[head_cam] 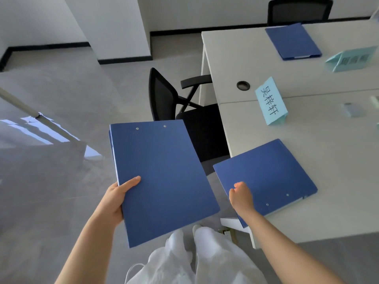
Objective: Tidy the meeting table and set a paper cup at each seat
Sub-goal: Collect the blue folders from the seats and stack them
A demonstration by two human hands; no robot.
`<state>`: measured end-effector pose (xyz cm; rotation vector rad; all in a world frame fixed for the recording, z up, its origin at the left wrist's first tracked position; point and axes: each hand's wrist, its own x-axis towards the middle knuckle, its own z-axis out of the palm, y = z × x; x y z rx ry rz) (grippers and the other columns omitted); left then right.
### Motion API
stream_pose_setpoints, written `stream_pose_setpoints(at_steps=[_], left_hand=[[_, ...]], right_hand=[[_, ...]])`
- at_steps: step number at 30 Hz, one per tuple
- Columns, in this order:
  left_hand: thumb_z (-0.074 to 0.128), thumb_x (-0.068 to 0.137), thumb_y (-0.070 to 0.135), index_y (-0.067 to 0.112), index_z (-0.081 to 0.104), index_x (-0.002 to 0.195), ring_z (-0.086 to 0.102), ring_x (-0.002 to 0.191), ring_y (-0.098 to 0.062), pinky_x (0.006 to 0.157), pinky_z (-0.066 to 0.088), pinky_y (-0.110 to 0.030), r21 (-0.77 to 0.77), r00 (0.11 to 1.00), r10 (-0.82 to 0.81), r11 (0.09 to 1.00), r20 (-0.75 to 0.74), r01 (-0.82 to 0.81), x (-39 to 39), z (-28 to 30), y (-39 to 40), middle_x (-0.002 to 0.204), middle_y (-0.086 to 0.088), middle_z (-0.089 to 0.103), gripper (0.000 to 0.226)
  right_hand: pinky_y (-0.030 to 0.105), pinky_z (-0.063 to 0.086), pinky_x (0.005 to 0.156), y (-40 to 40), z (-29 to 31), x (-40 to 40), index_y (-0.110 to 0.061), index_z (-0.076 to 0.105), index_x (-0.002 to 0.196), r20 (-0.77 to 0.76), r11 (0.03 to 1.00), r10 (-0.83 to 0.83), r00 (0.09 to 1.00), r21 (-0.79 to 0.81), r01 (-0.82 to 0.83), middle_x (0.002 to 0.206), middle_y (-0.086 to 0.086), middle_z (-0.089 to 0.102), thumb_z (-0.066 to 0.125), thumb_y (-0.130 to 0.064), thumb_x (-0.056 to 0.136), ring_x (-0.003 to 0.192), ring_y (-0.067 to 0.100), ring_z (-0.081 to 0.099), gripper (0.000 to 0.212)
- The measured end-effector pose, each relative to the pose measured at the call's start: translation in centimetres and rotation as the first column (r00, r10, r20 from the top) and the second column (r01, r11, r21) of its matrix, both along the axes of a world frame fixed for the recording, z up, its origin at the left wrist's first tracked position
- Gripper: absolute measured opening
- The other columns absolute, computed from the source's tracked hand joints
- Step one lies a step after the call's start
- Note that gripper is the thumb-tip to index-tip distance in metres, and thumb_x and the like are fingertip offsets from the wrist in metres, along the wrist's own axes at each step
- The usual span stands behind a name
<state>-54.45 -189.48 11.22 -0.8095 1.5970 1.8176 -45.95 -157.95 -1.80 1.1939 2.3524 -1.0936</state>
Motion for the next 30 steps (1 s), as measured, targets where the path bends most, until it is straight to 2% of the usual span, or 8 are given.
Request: stream_pose_setpoints(at_steps=[2, 4, 7, 11, 17, 21, 25, 30], left_hand=[[0.067, 0.088, 0.019, 0.007, 0.066, 0.111, 0.075, 0.079, -0.028, 0.06, 0.059, -0.036, 0.008, 1.0, -0.018, 1.0, 0.0, 0.018, -0.3, 0.0, -0.6, 0.099, -0.01, 0.077, 0.026], [0.067, 0.088, 0.02, 0.007, 0.066, 0.112, 0.075, 0.08, -0.028, 0.061, 0.059, -0.036, 0.012, 1.0, -0.029, 1.0, 0.001, 0.029, -0.5, -0.2, -1.1, 0.1, -0.01, 0.076, 0.027], [0.069, 0.087, 0.021, 0.007, 0.066, 0.114, 0.075, 0.081, -0.029, 0.06, 0.059, -0.036, 0.011, 0.999, -0.043, 0.999, 0.006, 0.043, -0.7, -0.7, -1.6, 0.101, -0.01, 0.076, 0.03], [0.069, 0.086, 0.021, 0.007, 0.065, 0.115, 0.075, 0.08, -0.028, 0.062, 0.059, -0.036, 0.004, 0.998, -0.069, 0.998, 0.014, 0.069, -0.8, -1.1, -1.9, 0.101, -0.01, 0.076, 0.032], [0.069, 0.087, 0.021, 0.007, 0.065, 0.115, 0.074, 0.081, -0.03, 0.066, 0.059, -0.039, -0.013, 0.993, -0.118, 0.993, 0.028, 0.118, -0.7, -1.4, -1.5, 0.1, -0.011, 0.076, 0.031], [0.069, 0.086, 0.021, 0.008, 0.065, 0.114, 0.074, 0.08, -0.029, 0.063, 0.059, -0.038, -0.013, 0.992, -0.122, 0.992, 0.023, 0.123, -0.6, -1.5, -1.3, 0.099, -0.01, 0.077, 0.03], [0.07, 0.086, 0.02, 0.008, 0.065, 0.115, 0.074, 0.084, -0.031, 0.064, 0.059, -0.038, -0.001, 0.992, -0.126, 0.992, 0.02, 0.126, -0.7, -1.5, -1.0, 0.103, -0.011, 0.076, 0.032], [0.071, 0.085, 0.021, 0.008, 0.065, 0.117, 0.073, 0.087, -0.031, 0.067, 0.059, -0.039, 0.007, 0.992, -0.129, 0.992, 0.01, 0.129, -0.9, -1.5, -0.6, 0.105, -0.011, 0.075, 0.035]], right_hand=[[0.032, 0.037, 0.063, 0.4, -0.2, 1.2, 0.001, 0.053, 0.088, 0.041, 0.932, -0.345, 0.938, -0.104, 0.348, 0.075, 0.016, 0.052, 0.045, -0.004, 0.09, 0.077, 0.042, 0.061, 0.01], [0.033, 0.043, 0.055, 0.7, -0.3, 3.1, 0.002, 0.05, 0.084, 0.159, 0.729, -0.606, 0.78, -0.281, 0.624, 0.065, 0.014, 0.048, 0.045, -0.005, 0.092, 0.054, 0.031, 0.051, 0.011], [0.04, 0.052, 0.063, 0.4, -0.3, 6.4, 0.001, 0.049, 0.097, 0.364, 0.44, -0.688, 0.627, -0.477, 0.76, 0.082, 0.019, 0.056, 0.048, -0.017, 0.098, 0.069, 0.029, 0.056, 0.019], [0.049, 0.045, 0.102, 0.2, -0.3, 8.1, -0.001, 0.041, 0.114, 0.444, 0.125, -0.762, 0.472, -0.614, 0.779, 0.119, 0.016, 0.049, 0.047, -0.023, 0.101, 0.124, 0.039, 0.05, 0.027], [0.047, 0.044, 0.102, 0.3, 0.2, 8.1, -0.003, 0.028, 0.146, 0.467, 0.073, -0.771, 0.433, -0.611, 0.788, 0.146, 0.023, 0.039, 0.048, -0.027, 0.101, 0.13, 0.038, 0.046, 0.055], [0.044, 0.036, 0.11, 0.1, 0.2, 7.6, -0.002, 0.035, 0.142, 0.468, -0.08, -0.825, 0.317, -0.651, 0.754, 0.115, 0.018, 0.055, 0.051, -0.031, 0.099, 0.112, 0.03, 0.056, 0.054], [0.042, 0.05, 0.099, -0.1, 1.1, 7.1, -0.006, 0.044, 0.125, 0.397, -0.14, -0.888, 0.234, -0.716, 0.684, 0.114, 0.017, 0.057, 0.06, -0.03, 0.094, 0.102, 0.031, 0.059, 0.042], [0.042, 0.062, 0.068, -0.6, 4.5, 5.2, -0.014, 0.046, 0.135, 0.275, -0.199, -0.954, 0.119, -0.877, 0.437, 0.117, 0.016, 0.06, 0.055, -0.018, 0.098, 0.099, 0.033, 0.067, 0.038]])
